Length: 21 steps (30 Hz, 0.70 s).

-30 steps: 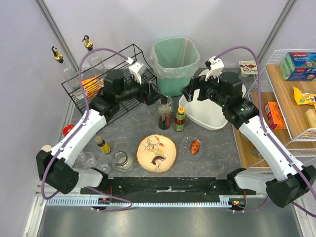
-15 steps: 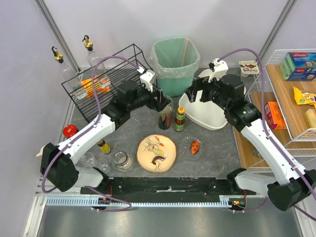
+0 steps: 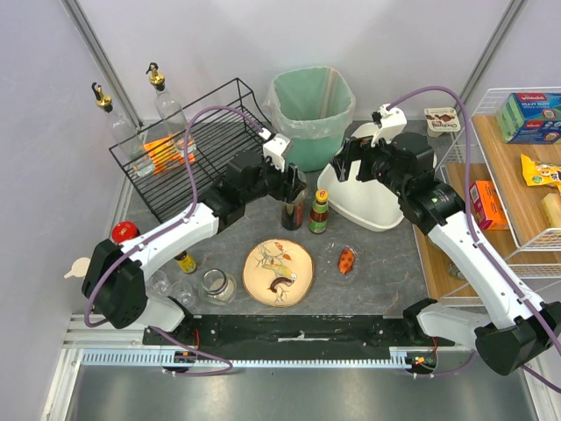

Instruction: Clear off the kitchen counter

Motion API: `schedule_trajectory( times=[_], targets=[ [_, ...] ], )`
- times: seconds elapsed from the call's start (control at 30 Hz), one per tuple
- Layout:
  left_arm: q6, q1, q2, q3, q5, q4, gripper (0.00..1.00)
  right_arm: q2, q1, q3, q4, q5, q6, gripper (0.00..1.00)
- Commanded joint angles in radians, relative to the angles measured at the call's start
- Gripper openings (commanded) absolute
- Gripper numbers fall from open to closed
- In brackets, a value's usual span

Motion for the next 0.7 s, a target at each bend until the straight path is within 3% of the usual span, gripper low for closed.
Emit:
schedule_trajectory(
  times=[0.0, 0.13, 0.37, 0.67],
  targets=[
    [0.056, -0.012, 0.012, -0.008, -0.037, 0.065, 0.62, -0.012, -0.004, -0.001, 0.001, 0.018, -0.021, 0.98],
    [0.090, -0.021, 0.015, -0.008, -0.056, 0.058, 0.50, -0.010, -0.007, -0.003, -0.002, 0.016, -0.026, 0.98],
    [0.134, -0.026, 0.006, 0.021, -0.102, 0.035, 0.04, -0.016, -0.015, -0.003, -0.004, 0.018, -0.031, 0.98],
    [0.159, -0.028, -0.083, 0.081, -0.238, 0.032, 0.02, -0.007, -0.024, 0.013, -0.004, 0.018, -0.035, 0.98]
  ],
)
